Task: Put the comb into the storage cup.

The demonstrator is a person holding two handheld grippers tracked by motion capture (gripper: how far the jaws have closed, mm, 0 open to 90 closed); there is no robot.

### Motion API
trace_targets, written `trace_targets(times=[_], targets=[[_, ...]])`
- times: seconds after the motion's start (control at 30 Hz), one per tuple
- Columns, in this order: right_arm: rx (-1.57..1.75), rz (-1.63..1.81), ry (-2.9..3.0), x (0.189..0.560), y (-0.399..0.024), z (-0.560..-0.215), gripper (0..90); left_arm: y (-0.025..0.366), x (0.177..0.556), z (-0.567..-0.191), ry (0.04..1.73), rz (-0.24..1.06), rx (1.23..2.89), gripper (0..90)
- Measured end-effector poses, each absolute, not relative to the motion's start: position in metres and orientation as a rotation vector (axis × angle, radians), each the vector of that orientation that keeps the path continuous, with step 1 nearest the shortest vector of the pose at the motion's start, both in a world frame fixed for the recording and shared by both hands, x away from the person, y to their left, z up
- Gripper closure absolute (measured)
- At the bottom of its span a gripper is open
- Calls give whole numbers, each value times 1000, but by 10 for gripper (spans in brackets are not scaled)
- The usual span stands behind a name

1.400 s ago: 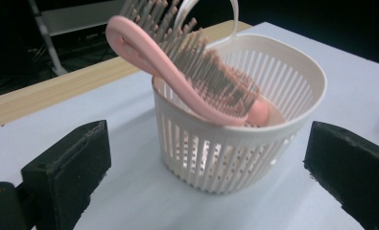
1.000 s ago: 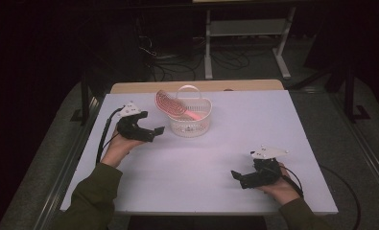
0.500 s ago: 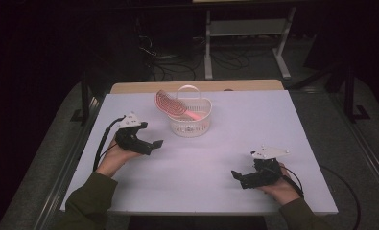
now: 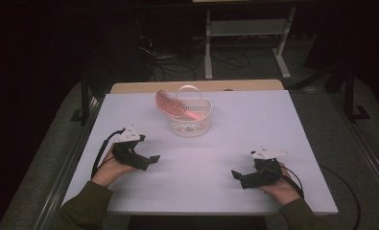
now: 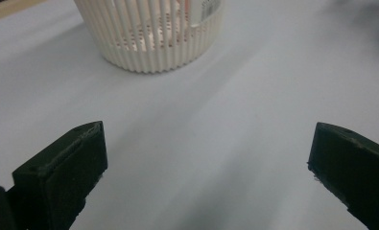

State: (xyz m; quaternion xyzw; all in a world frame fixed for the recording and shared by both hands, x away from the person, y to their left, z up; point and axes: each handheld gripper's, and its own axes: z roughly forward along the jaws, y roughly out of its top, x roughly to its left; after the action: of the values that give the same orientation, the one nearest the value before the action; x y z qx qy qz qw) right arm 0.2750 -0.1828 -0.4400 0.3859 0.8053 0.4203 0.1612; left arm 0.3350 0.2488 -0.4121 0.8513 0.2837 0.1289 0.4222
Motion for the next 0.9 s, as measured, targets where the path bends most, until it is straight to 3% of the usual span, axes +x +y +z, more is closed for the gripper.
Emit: trace_targets(times=[0.9], targets=[[1114,1192,2293,275,-184,-440,0,267,300,-435,691,292,2150,0]])
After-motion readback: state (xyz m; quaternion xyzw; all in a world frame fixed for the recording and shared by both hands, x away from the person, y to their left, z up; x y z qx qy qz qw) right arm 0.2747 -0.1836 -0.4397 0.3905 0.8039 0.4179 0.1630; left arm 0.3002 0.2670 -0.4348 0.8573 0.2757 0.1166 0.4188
